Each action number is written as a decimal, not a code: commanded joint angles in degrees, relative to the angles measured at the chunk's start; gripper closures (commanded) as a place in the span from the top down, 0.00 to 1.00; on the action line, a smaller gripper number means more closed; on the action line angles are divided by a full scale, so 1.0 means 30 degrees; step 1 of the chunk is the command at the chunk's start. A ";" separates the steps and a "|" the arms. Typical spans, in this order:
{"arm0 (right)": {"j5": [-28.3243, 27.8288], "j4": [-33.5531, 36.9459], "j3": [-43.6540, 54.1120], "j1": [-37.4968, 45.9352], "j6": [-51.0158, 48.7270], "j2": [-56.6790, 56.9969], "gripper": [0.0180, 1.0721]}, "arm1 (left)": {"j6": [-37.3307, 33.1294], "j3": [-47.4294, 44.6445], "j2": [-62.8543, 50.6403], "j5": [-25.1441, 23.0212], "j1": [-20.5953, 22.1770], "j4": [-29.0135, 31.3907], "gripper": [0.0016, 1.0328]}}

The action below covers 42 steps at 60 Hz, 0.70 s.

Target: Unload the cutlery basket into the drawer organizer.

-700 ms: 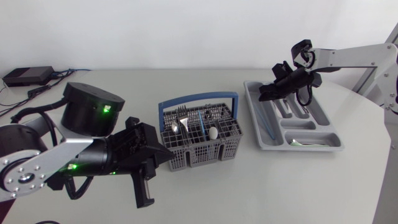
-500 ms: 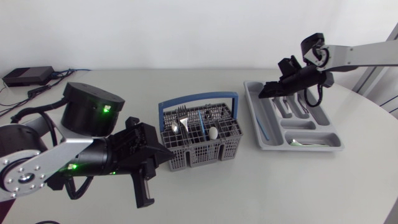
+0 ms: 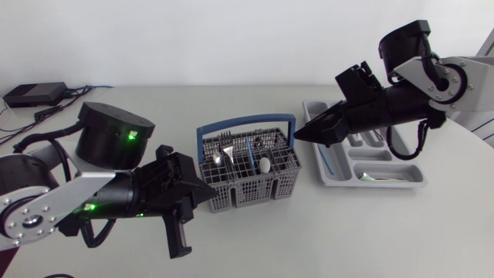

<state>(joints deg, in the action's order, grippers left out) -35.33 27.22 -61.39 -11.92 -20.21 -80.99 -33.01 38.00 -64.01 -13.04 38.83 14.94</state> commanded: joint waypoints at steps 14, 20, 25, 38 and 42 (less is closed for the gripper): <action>0.1142 0.0389 0.0569 -0.2383 0.0232 -0.0308 0.56 | 0.0312 -0.0039 0.0447 -0.0078 0.0182 -0.0058 0.15; 0.1641 0.0389 0.0511 -0.3086 0.0495 -0.0689 0.50 | 0.0312 -0.0068 0.0447 -0.0078 0.0182 -0.0029 0.15; 0.2139 0.0389 0.0481 -0.3584 0.0642 -0.1157 0.46 | 0.0312 -0.0098 0.0447 -0.0078 0.0211 -0.0029 0.15; 0.2959 0.0301 0.0393 -0.4580 0.1111 -0.1948 0.42 | 0.0341 -0.0068 0.0477 -0.0078 0.0211 -0.0029 0.14; 0.3164 0.0271 0.0393 -0.4785 0.1257 -0.2095 0.40 | 0.0341 -0.0098 0.0447 -0.0078 0.0211 -0.0029 0.14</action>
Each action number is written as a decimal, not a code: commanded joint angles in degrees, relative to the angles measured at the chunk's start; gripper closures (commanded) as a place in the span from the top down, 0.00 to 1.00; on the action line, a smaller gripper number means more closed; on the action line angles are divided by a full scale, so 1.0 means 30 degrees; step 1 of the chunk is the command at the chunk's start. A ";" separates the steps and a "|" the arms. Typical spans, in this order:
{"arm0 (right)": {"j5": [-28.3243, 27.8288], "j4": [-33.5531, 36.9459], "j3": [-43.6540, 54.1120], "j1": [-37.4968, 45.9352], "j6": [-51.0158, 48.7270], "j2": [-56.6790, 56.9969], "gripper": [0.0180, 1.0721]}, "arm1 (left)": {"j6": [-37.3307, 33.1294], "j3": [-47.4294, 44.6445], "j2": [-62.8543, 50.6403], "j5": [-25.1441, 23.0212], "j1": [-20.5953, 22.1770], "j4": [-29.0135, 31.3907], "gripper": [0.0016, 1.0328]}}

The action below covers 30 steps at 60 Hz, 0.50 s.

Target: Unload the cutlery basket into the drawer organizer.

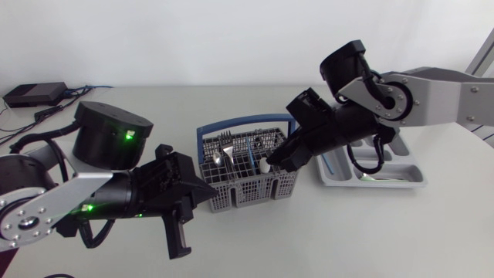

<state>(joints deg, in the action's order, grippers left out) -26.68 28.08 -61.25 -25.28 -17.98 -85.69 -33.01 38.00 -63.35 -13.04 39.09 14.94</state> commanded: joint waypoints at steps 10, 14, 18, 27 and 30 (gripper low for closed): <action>0.0513 -0.0218 0.0232 -0.0685 0.0778 -0.1114 0.34 | 0.0312 -0.0098 0.0258 -0.0078 0.0124 -0.0029 0.14; 0.0601 -0.0364 0.0232 -0.0920 0.0924 -0.1261 0.27 | 0.0312 -0.0098 0.0258 -0.0078 0.0124 -0.0029 0.14; 0.0689 -0.0657 0.0232 -0.1125 0.1188 -0.1378 0.22 | 0.0312 -0.0127 0.0287 -0.0078 0.0124 -0.0029 0.14; 0.0865 -0.0892 0.0174 -0.1301 0.1422 -0.1407 0.05 | 0.0341 -0.0215 0.0346 -0.0078 0.0124 -0.0058 0.14; 0.0865 -0.0892 0.0174 -0.1301 0.1451 -0.1261 0.05 | 0.0341 -0.0244 0.0405 -0.0078 0.0124 -0.0058 0.14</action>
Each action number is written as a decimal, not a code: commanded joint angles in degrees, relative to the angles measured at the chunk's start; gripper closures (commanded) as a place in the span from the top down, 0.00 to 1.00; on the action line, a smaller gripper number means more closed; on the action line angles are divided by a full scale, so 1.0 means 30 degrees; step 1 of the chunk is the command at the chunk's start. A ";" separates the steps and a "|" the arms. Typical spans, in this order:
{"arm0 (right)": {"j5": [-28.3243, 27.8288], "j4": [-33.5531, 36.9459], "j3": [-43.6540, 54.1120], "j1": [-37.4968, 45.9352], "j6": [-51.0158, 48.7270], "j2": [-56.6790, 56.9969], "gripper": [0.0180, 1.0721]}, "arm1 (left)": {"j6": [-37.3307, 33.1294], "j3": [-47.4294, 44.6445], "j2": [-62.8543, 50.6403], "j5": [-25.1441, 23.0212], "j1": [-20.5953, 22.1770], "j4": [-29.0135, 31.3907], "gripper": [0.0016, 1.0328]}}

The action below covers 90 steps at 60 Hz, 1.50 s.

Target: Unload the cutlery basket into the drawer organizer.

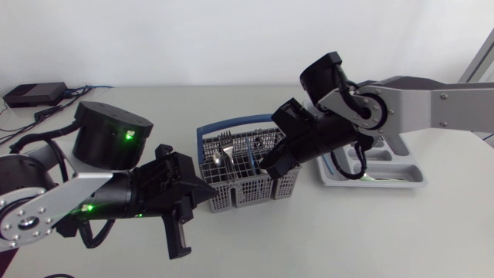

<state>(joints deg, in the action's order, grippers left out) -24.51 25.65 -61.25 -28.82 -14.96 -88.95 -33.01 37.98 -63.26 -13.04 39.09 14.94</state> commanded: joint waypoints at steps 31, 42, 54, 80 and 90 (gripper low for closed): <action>-0.1263 0.2173 -0.1174 -0.0443 0.1354 0.3340 0.05 | 0.0400 -0.0383 0.0434 -0.0078 0.0153 -0.0087 0.14; -0.2171 0.3110 -0.1701 -0.0443 0.2175 0.4864 0.05 | 0.0487 -0.0413 0.0463 -0.0078 0.0241 -0.0087 0.14; -0.2054 0.3901 -0.1525 0.1227 0.2702 0.7149 0.05 | 0.0546 -0.0413 0.0551 -0.0078 0.0358 -0.0087 0.14; 0.2370 0.1060 0.4363 1.0368 -0.1781 0.8028 0.05 | 0.0575 -0.0501 0.0580 -0.0078 0.0475 -0.0116 0.14; 0.3835 -0.2397 0.5740 1.2624 -0.3070 0.5772 0.05 | 0.0575 -0.0501 0.0610 -0.0078 0.0505 -0.0146 0.14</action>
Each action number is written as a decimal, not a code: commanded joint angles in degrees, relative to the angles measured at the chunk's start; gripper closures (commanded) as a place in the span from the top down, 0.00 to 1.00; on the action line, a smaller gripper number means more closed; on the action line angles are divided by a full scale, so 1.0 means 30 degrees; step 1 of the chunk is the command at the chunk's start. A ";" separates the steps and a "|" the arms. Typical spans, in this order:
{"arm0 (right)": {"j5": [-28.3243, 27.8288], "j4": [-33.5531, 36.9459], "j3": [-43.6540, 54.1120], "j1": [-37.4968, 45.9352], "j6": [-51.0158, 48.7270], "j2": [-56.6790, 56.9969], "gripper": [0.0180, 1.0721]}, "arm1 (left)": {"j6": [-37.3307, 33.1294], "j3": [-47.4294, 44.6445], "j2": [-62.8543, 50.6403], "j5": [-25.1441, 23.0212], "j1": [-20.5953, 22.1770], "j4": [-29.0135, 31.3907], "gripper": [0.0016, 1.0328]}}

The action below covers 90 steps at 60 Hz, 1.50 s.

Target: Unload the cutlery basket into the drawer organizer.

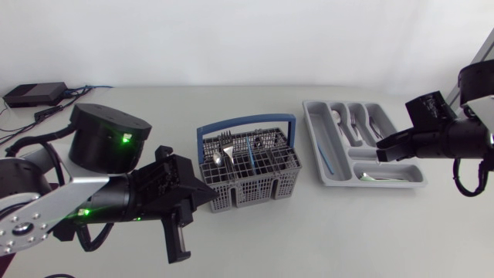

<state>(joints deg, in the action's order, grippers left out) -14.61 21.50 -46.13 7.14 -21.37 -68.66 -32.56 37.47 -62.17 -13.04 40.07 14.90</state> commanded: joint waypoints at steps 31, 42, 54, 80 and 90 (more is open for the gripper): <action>0.4402 -0.6492 0.1285 0.1283 -0.1345 -0.7317 0.08 | 0.0393 -0.0392 0.0304 -0.0078 0.0118 -0.0102 0.14; 0.4490 -0.6521 0.1607 0.0697 -0.1316 -0.7083 0.51 | 0.0393 -0.0392 0.0275 -0.0078 0.0118 -0.0102 0.14; 0.3347 -0.4470 0.1607 0.0111 -0.1228 -0.3772 0.63 | 0.0393 -0.0304 0.0275 -0.0078 0.0148 -0.0073 0.14; -0.2952 -0.1130 0.1285 -0.8853 0.0940 0.2351 0.51 | 0.0422 -0.0392 0.0304 -0.0078 0.0148 -0.0102 0.14; -0.3215 -0.2771 0.0552 -1.0406 0.1526 -0.0052 0.48 | 0.0422 -0.0450 0.0304 -0.0078 0.0148 -0.0102 0.14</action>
<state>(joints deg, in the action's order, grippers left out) -23.81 14.72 -42.78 -22.61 -18.76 -65.54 -32.56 37.43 -62.00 -13.04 40.27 14.90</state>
